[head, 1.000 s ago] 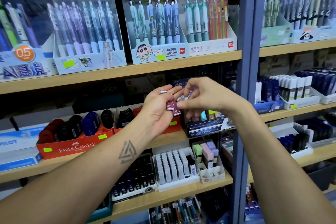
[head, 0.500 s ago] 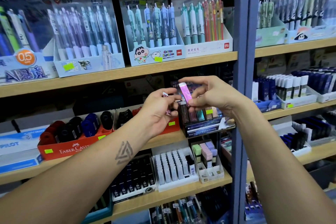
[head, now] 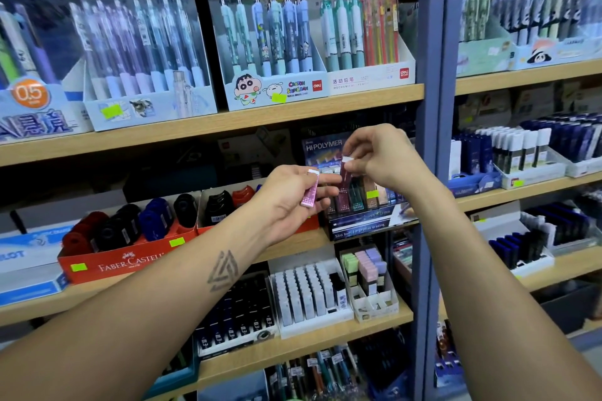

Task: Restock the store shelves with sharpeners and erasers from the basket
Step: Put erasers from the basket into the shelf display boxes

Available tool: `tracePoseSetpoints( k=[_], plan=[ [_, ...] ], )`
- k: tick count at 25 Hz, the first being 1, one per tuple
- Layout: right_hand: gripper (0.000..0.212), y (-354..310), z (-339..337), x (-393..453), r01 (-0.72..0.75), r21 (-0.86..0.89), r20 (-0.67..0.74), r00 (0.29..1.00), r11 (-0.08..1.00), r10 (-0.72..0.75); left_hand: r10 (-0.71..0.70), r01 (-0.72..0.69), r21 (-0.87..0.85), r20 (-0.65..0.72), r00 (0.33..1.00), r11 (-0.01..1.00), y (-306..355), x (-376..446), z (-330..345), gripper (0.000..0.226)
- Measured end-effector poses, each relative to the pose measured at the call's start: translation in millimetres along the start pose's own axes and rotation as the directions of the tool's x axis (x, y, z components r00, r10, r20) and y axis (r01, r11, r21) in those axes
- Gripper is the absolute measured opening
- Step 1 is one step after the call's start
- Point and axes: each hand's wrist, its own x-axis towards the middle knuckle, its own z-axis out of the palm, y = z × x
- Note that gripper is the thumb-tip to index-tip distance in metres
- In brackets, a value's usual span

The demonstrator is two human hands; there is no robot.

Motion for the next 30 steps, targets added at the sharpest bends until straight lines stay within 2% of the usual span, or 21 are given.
tracePoseSetpoints(
  k=[3,5,7,9,10,12,13,14,16,18,19,21,23,25,27,28,30],
  plan=[
    [0.028,6,10,3,0.023,-0.086,-0.006,1.0,0.996,-0.024,0.03,-0.031,0.029,0.022,0.999,0.999,-2,-2,-5,0.021],
    [0.027,9,16,3,0.073,-0.198,0.042,0.997,0.977,-0.066,0.064,-0.066,0.045,0.032,0.997,0.997,-2,-4,-6,0.022],
    [0.029,10,19,1,0.116,-0.28,0.118,0.989,0.953,-0.086,0.064,-0.064,-0.001,0.014,0.998,0.998,-3,-4,-5,0.027],
    [0.029,10,17,1,0.127,-0.292,0.121,0.988,0.948,-0.095,0.054,-0.055,-0.04,-0.009,0.998,0.998,-5,-2,-4,0.033],
    [0.026,8,14,2,0.115,-0.254,0.09,0.991,0.96,-0.095,0.06,-0.06,-0.028,-0.015,0.998,0.998,-5,-2,-4,0.031],
    [0.012,2,7,1,0.083,-0.005,0.038,0.996,0.997,-0.083,0.091,-0.091,0.02,-0.019,0.996,0.996,-5,0,-1,0.024],
    [0.007,-2,4,-1,0.069,0.133,0.063,0.995,0.989,-0.078,0.111,-0.11,0.036,-0.017,0.994,0.993,-6,0,1,0.023],
    [0.012,-7,3,-3,0.059,0.229,0.104,0.991,0.972,-0.085,0.129,-0.128,0.05,-0.011,0.992,0.99,-7,0,3,0.024],
    [0.017,-11,4,-6,0.066,0.303,0.13,0.985,0.951,-0.11,0.145,-0.146,0.067,0.017,0.989,0.987,-9,0,7,0.026],
    [0.017,-6,4,-3,0.052,0.293,0.055,0.996,0.955,-0.071,0.166,-0.161,0.176,-0.017,0.986,0.971,-9,2,7,0.028],
    [0.02,-1,3,1,0.043,0.252,0.002,0.999,0.967,-0.045,0.227,-0.191,0.314,-0.079,0.971,0.93,-9,6,5,0.028],
    [0.024,9,2,6,0.017,0.137,-0.065,0.998,0.99,-0.008,0.425,-0.252,0.627,-0.14,0.894,0.737,-4,11,1,0.026],
    [0.022,14,3,6,0.006,0.086,-0.075,0.997,0.996,0.001,0.513,-0.304,0.768,-0.037,0.857,0.564,-1,9,-1,0.037],
    [0.021,14,6,5,0.013,0.098,-0.062,0.998,0.995,-0.007,0.462,-0.311,0.849,0.091,0.882,0.427,-1,7,2,0.058],
    [0.02,12,9,4,0.025,0.098,-0.032,0.999,0.995,-0.022,0.407,-0.273,0.915,0.136,0.903,0.298,-6,8,4,0.068],
    [0.018,12,10,5,0.035,0.072,-0.018,0.999,0.997,-0.034,0.396,-0.261,0.928,0.141,0.907,0.266,-8,9,5,0.071],
    [0.016,13,11,5,0.061,-0.019,0.006,0.998,0.998,-0.061,0.399,-0.258,0.927,0.135,0.907,0.272,-10,10,6,0.072]
  ],
)
